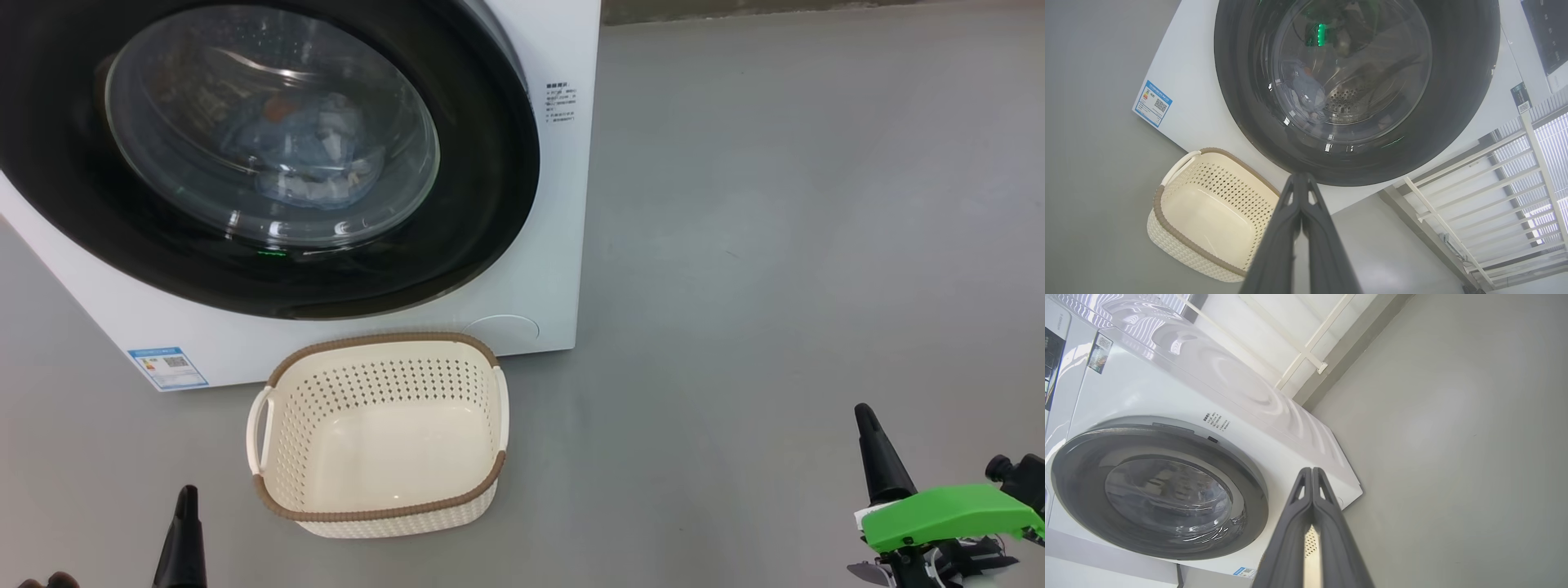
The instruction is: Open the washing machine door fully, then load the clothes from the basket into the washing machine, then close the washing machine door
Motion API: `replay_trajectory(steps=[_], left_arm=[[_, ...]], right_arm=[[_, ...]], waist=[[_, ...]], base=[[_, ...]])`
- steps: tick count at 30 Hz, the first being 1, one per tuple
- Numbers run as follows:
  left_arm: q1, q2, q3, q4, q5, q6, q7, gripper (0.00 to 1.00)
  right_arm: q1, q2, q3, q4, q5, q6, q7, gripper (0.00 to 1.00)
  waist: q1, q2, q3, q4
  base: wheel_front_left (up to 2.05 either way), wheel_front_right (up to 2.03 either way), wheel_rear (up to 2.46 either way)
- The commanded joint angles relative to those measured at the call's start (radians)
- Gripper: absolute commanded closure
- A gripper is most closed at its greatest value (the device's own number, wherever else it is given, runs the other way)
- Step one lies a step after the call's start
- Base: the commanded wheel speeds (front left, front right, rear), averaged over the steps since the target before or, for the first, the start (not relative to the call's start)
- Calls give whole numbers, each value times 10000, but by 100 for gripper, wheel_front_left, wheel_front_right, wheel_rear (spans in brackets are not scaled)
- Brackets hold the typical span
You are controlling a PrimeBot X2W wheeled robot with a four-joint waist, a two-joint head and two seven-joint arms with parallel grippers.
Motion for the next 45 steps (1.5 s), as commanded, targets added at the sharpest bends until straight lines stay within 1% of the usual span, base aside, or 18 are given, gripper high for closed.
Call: replay_trajectory(steps=[1, 45], left_arm=[[-481, 73, 244, -305, -322, 40, 95, 100], [-906, -538, 682, -454, -4284, 161, 1388, 100]], right_arm=[[-348, -43, -31, -312, 361, 0, 93, 100], [-449, 198, -610, -676, 4601, 0, 1351, 100]], waist=[[-1, -1, -13, 10], [-1, -1, -252, 190]], base=[[0, 0, 0], [0, 0, 0]])
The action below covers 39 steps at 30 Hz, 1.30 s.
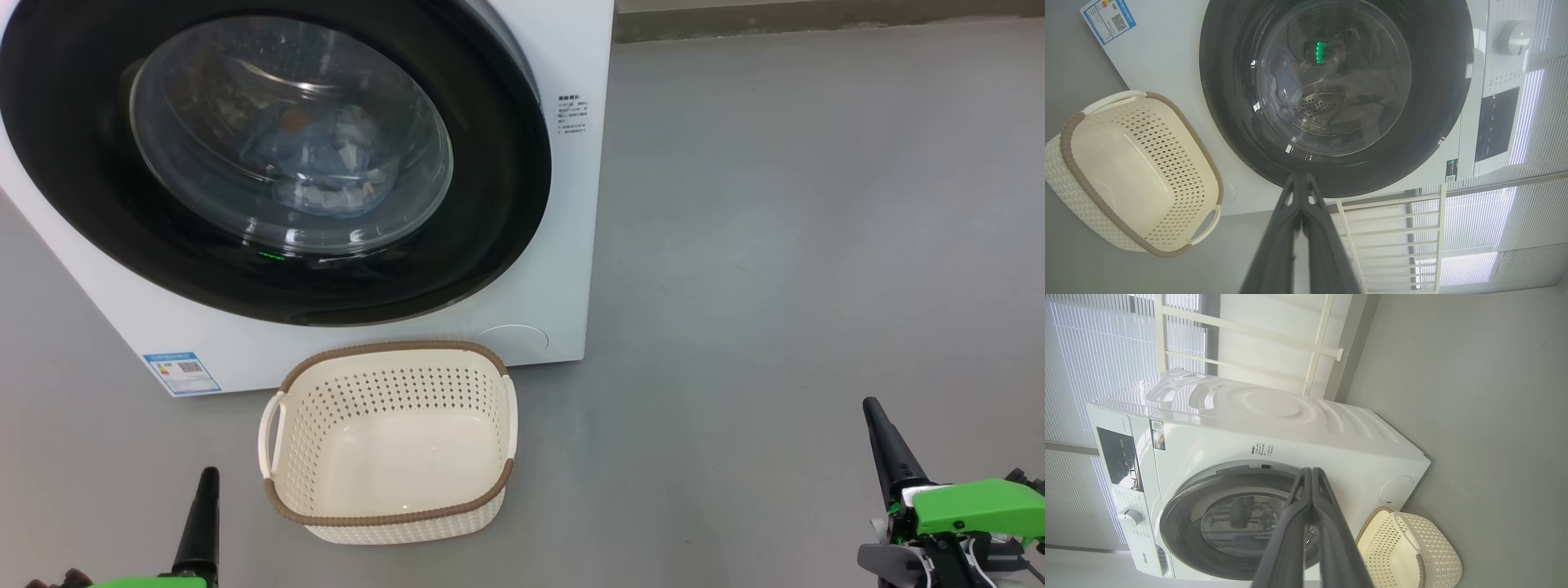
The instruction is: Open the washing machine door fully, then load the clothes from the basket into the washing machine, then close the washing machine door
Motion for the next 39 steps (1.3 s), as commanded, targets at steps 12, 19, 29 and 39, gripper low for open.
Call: replay_trajectory(steps=[12, 19, 29, 39], left_arm=[[-602, -90, 420, -365, -1232, 61, 402, 100], [-668, -184, 488, -388, -1841, 79, 601, 100], [-668, -184, 488, -388, -1841, 79, 601, 100], [-668, -184, 488, -388, -1841, 79, 601, 100]], right_arm=[[-459, -8, -30, -412, 1275, 4, 386, 100], [-475, 28, -117, -468, 1928, 4, 578, 100], [-474, 25, -112, -468, 1932, 4, 574, 100], [-474, 21, -108, -469, 1936, 4, 570, 100]], waist=[[0, 0, -65, 49], [0, 0, -101, 76], [0, 0, -101, 76], [0, 0, -101, 76]], base=[[0, 0, 0], [0, 0, 0], [0, 0, 0], [0, 0, 0]])
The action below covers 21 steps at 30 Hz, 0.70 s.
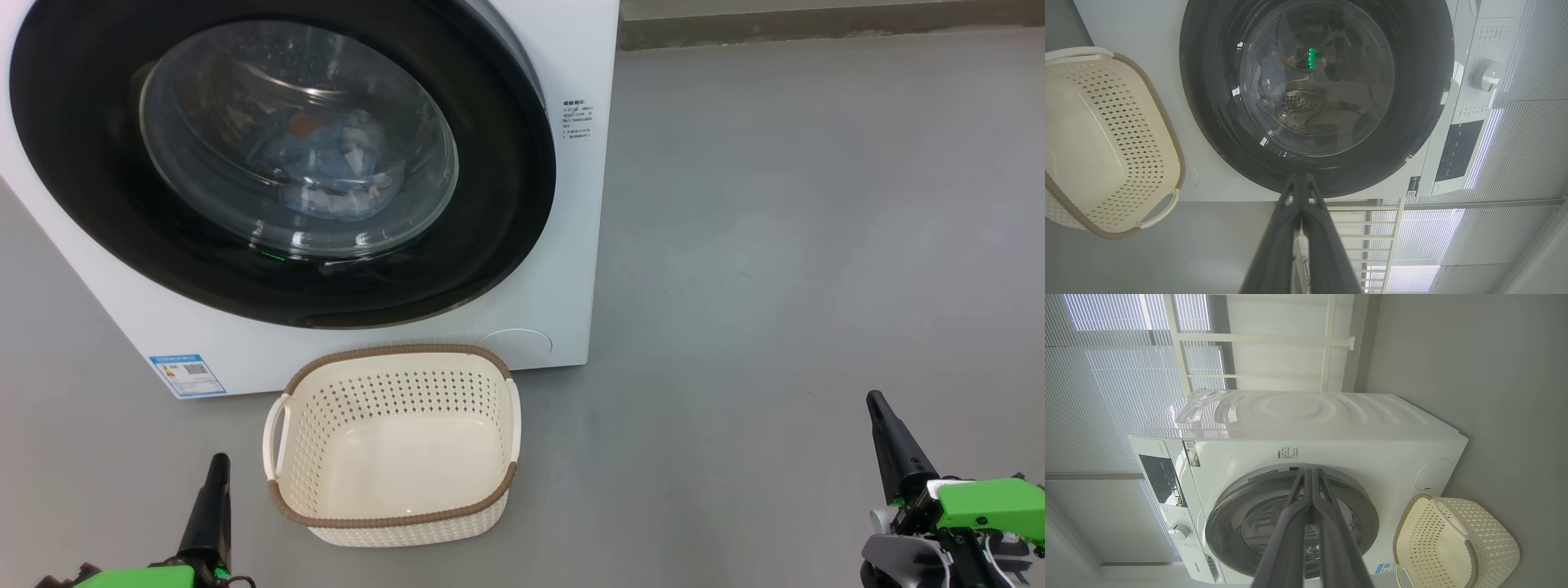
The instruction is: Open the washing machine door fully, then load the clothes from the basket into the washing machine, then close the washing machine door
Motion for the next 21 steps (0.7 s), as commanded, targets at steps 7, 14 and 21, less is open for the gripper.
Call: replay_trajectory(steps=[7, 14, 21], left_arm=[[-444, 88, 321, -315, -73, -9, 62, 100], [-444, 88, 321, -315, -73, -9, 62, 100], [-444, 88, 321, -315, -73, -9, 62, 100]], right_arm=[[-449, -60, 185, -308, 67, 17, 48, 100], [-448, -62, 188, -308, 70, 17, 46, 100], [-448, -64, 192, -308, 73, 17, 43, 100]], waist=[[0, 0, 0, 0], [0, 0, 0, 0], [0, 0, 1, 0]], base=[[0, 0, 0], [0, 0, 0], [0, 0, 0]])
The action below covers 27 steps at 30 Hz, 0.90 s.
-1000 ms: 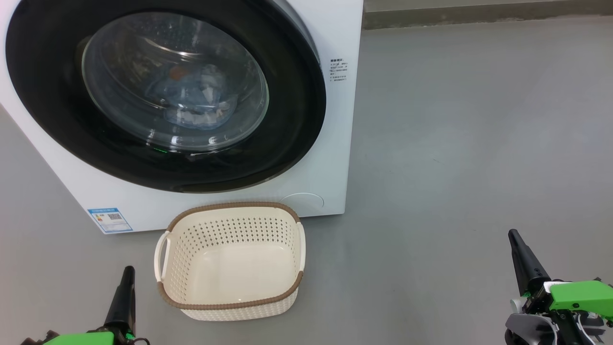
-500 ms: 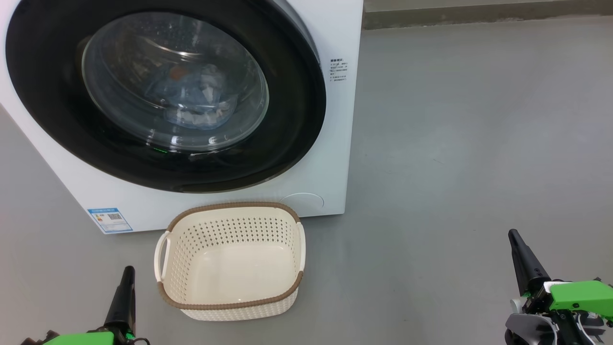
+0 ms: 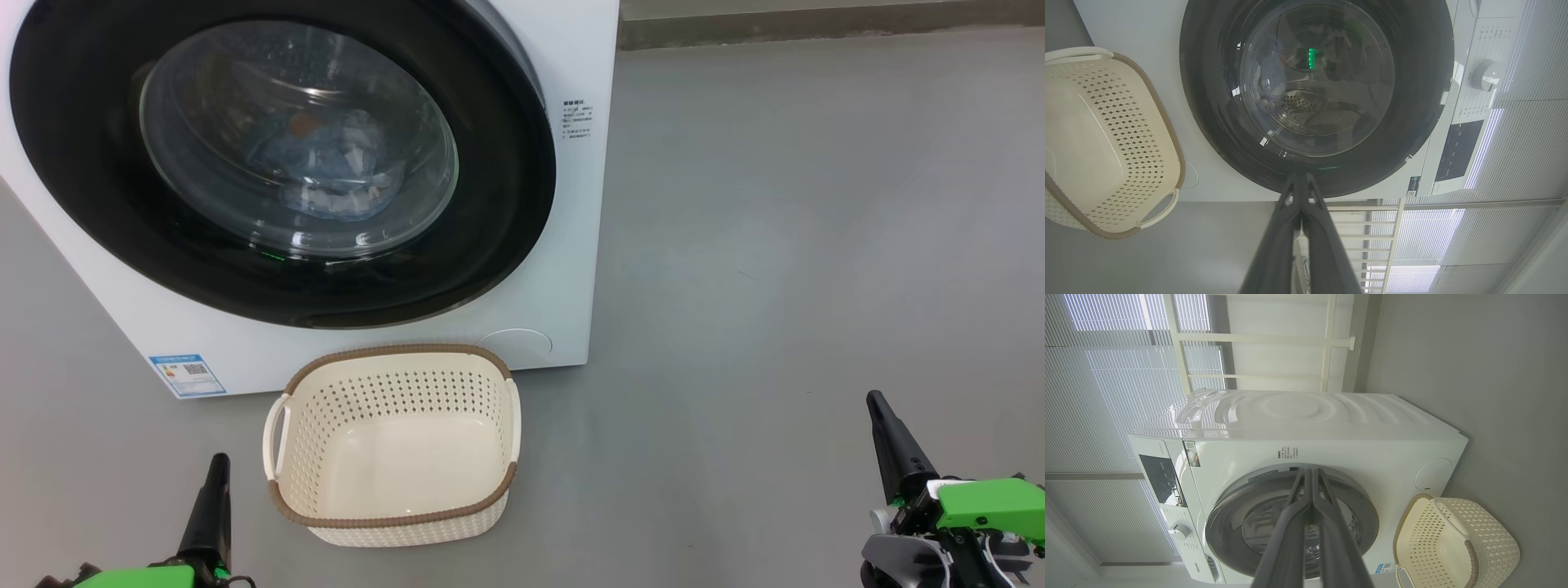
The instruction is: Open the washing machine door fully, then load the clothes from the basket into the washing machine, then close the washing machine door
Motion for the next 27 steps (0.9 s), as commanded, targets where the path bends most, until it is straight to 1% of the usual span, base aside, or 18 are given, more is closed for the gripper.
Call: replay_trajectory(steps=[1, 27], left_arm=[[-443, 90, 321, -315, -73, -9, 62, 100], [-443, 90, 321, -315, -72, -9, 63, 100]], right_arm=[[-448, -65, 192, -306, 71, 19, 43, 100], [-447, -75, 206, -307, 84, 19, 32, 100]], waist=[[0, -1, 0, 0], [0, -1, 0, 0]], base=[[0, 0, 0], [0, 0, 0]])
